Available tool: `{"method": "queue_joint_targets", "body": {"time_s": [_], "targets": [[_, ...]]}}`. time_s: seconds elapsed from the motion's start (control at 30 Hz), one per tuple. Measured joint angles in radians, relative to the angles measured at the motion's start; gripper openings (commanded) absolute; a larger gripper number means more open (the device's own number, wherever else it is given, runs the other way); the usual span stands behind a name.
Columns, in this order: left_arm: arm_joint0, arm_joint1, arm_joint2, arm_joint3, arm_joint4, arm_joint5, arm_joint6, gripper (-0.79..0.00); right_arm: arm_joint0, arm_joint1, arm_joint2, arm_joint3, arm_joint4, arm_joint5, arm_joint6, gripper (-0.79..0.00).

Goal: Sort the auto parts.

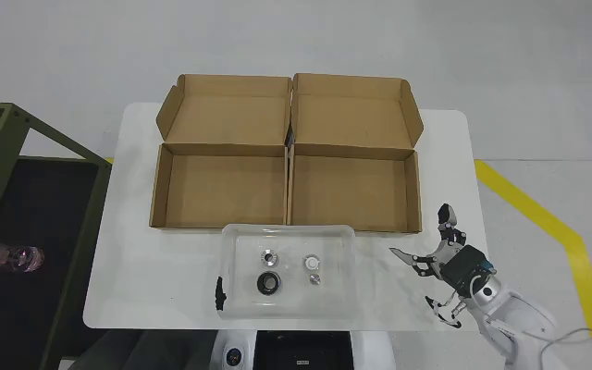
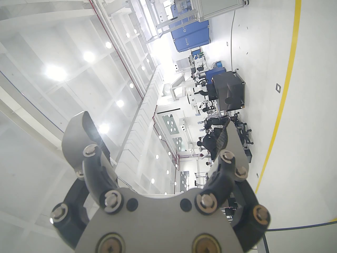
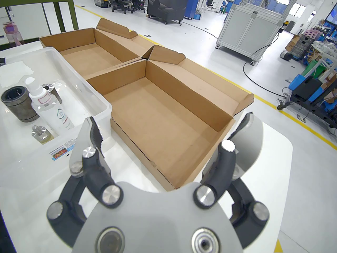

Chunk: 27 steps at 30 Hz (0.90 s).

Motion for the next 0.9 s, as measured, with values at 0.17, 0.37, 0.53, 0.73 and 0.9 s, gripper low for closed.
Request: {"method": "queue_joint_targets", "body": {"time_s": [0.17, 0.37, 0.53, 0.73, 0.9], "targets": [[0.000, 0.000, 0.000, 0.000, 0.000, 0.000, 0.000, -0.001, 0.000, 0.000, 0.000, 0.000, 0.000, 0.000, 0.000, 0.000], [0.000, 0.000, 0.000, 0.000, 0.000, 0.000, 0.000, 0.000, 0.000, 0.000, 0.000, 0.000, 0.000, 0.000, 0.000, 0.000], [0.000, 0.000, 0.000, 0.000, 0.000, 0.000, 0.000, 0.000, 0.007, 0.000, -0.014, -0.002, 0.011, -0.002, 0.031, 0.000], [0.000, 0.000, 0.000, 0.000, 0.000, 0.000, 0.000, 0.000, 0.061, 0.009, -0.049, -0.024, 0.037, -0.124, 0.115, 0.000], [0.000, 0.000, 0.000, 0.000, 0.000, 0.000, 0.000, 0.000, 0.106, 0.016, -0.096, -0.052, 0.042, -0.213, 0.192, 0.000]]}}
